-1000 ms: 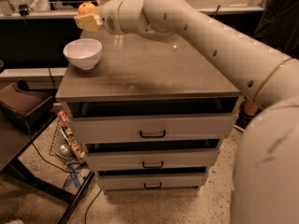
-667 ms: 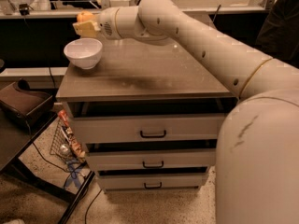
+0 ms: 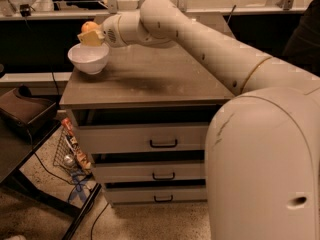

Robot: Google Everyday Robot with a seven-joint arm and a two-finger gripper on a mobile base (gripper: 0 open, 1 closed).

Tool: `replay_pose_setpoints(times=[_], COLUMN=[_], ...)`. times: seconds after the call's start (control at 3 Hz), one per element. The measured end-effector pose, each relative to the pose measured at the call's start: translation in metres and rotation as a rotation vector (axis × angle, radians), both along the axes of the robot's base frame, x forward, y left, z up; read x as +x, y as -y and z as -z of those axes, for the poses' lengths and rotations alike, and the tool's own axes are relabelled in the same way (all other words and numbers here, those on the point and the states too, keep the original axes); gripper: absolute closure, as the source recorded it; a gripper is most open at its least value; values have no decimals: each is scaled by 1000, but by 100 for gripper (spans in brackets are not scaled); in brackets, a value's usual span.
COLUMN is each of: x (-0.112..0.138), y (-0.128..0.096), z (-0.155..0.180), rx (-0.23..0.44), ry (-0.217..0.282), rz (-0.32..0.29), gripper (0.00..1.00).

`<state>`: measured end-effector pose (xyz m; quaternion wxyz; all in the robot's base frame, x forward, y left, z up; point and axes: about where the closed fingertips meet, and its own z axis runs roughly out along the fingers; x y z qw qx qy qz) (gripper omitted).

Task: Place orange into white bowl

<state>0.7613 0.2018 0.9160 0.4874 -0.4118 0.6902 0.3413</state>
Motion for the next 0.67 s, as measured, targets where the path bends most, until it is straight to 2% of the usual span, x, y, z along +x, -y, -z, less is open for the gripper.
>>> replay_pose_setpoints(times=[0.33,0.67], x=[-6,-8], y=[-18,-23], z=[8,10], rx=[-36,-40], ry=[-10,-13], rz=[-41,-50], gripper=[100,87])
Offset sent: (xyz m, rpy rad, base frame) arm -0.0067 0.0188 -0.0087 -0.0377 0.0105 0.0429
